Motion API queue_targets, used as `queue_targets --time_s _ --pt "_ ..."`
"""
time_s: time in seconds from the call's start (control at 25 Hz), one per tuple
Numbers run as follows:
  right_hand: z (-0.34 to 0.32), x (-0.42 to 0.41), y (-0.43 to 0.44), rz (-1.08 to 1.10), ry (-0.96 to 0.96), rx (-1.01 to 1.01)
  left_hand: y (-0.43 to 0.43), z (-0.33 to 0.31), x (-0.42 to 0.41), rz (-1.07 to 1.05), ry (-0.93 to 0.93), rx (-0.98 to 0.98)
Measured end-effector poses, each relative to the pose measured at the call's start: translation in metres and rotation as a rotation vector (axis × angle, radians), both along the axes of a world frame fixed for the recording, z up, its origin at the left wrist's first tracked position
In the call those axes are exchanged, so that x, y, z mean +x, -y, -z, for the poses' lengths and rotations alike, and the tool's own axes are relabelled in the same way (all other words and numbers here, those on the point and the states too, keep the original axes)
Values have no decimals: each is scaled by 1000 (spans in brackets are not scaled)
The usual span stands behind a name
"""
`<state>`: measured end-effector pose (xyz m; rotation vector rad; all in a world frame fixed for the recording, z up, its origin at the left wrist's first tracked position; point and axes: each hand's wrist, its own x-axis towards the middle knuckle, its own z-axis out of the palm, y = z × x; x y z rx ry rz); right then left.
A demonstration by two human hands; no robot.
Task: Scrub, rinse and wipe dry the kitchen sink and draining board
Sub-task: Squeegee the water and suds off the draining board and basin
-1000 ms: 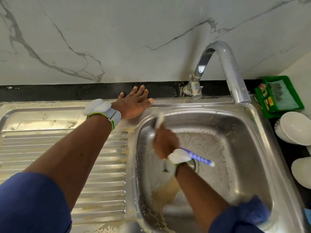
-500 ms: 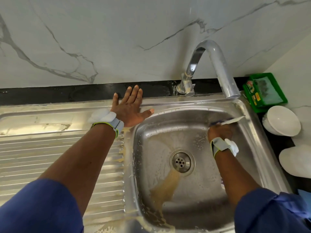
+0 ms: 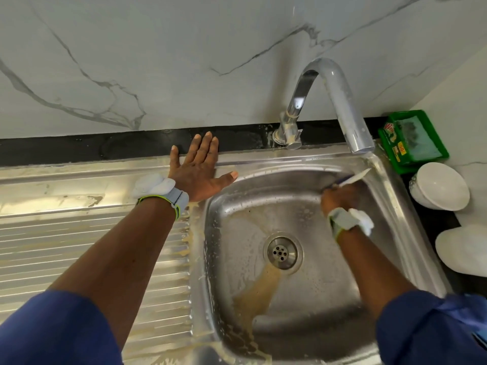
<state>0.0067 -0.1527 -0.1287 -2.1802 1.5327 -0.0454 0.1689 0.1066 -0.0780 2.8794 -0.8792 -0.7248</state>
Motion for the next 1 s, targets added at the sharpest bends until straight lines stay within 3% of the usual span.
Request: queue_targets --time_s 0.12,0.24,0.36,0.44,0.52,0.64,0.8,0.88,1.0 --pt "4 -7 15 71 28 -106 0 1 -2 -6 11 6" --pt "16 17 -26 -53 75 86 2 -1 -2 -14 -5 12" --pt "21 36 -107 -346 125 -1 3 0 4 -51 -56 -24" --pt "24 35 -154 -708 65 -151 2 -1 8 -99 -110 -77" --pt "22 26 -177 -1081 -21 -49 1 -2 10 -154 -163 -131" --pt "18 -10 -173 -1301 59 -38 1 -3 9 -172 -183 -154" --pt "10 -108 -158 -1924 -24 33 1 -4 8 -148 -166 -129" --pt "-5 -133 -153 -1982 -109 203 1 -4 8 -131 -146 -111" --pt "-3 -98 -158 -1907 -92 170 1 -2 6 -110 -127 -102"
